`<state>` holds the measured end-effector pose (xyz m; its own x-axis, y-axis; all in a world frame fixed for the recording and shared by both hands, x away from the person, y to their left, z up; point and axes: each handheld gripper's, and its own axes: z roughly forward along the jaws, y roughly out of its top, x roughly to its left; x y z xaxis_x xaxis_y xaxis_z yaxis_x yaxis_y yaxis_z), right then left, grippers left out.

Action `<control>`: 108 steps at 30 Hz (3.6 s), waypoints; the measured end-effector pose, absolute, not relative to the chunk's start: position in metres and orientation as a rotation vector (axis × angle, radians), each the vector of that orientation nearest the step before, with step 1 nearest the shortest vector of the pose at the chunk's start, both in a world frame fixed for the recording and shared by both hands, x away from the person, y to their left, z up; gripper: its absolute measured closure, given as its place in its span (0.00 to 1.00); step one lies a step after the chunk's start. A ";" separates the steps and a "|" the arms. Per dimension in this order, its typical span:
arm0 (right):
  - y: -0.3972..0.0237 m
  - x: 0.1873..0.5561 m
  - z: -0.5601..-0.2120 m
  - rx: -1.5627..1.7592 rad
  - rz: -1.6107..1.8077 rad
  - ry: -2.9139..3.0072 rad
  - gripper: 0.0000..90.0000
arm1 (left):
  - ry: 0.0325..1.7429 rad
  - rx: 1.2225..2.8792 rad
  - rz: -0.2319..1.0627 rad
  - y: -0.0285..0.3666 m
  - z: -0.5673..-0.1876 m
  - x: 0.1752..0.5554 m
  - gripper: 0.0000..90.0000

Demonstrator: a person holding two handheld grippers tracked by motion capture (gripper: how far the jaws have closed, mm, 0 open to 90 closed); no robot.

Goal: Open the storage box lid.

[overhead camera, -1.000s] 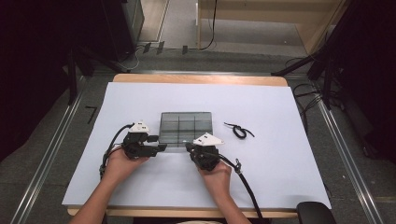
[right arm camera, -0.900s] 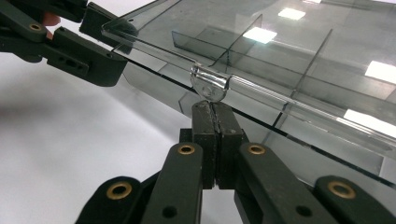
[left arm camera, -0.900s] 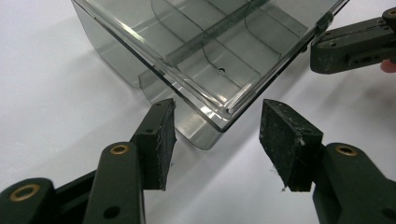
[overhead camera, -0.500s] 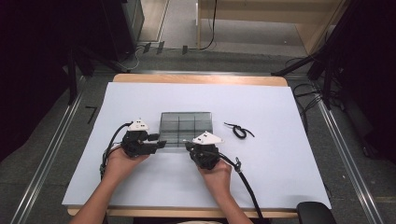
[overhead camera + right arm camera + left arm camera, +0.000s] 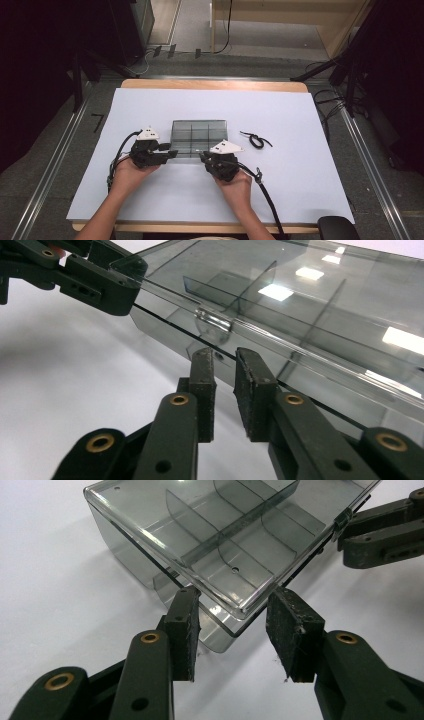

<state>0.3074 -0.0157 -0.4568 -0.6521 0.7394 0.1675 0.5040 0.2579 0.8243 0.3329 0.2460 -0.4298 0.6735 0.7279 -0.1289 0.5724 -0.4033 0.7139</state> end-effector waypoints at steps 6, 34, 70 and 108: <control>-0.031 0.306 -0.455 1.164 1.328 2.297 0.80 | 0.997 2.122 0.257 0.246 -0.430 0.333 0.64; -0.099 0.314 -0.448 1.181 1.326 2.301 0.71 | 1.010 2.119 0.233 0.247 -0.430 0.334 0.63; -0.084 0.339 -0.442 1.100 1.278 2.393 0.82 | 1.026 2.109 0.238 0.246 -0.424 0.337 0.64; -0.083 0.357 -0.429 1.081 1.308 2.371 0.72 | 1.039 2.095 0.239 0.242 -0.414 0.353 0.56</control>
